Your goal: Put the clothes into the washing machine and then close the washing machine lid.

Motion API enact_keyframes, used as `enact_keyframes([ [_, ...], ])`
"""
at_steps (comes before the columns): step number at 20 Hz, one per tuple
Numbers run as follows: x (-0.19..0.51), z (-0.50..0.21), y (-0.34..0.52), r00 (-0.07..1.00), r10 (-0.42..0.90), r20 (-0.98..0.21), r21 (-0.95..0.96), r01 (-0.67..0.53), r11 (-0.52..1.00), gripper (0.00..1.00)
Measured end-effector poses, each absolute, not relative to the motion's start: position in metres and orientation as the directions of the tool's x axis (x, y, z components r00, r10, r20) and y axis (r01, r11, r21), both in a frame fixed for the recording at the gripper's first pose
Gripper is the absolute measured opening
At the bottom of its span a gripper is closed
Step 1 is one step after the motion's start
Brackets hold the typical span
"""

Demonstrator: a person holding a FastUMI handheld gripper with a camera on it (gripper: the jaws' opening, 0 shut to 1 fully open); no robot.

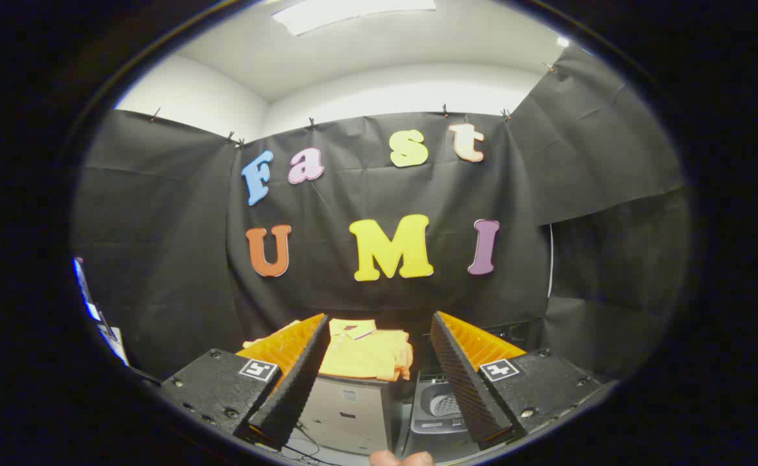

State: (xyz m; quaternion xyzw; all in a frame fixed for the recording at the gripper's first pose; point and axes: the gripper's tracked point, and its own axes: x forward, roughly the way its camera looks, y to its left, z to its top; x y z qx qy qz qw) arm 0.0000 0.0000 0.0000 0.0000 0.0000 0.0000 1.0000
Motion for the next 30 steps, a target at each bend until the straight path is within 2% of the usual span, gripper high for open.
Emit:
enact_keyframes([
  [30,0.008,-0.005,0.019,0.999,0.003,-0.05,-0.017,-0.004,1.0,0.98],
])
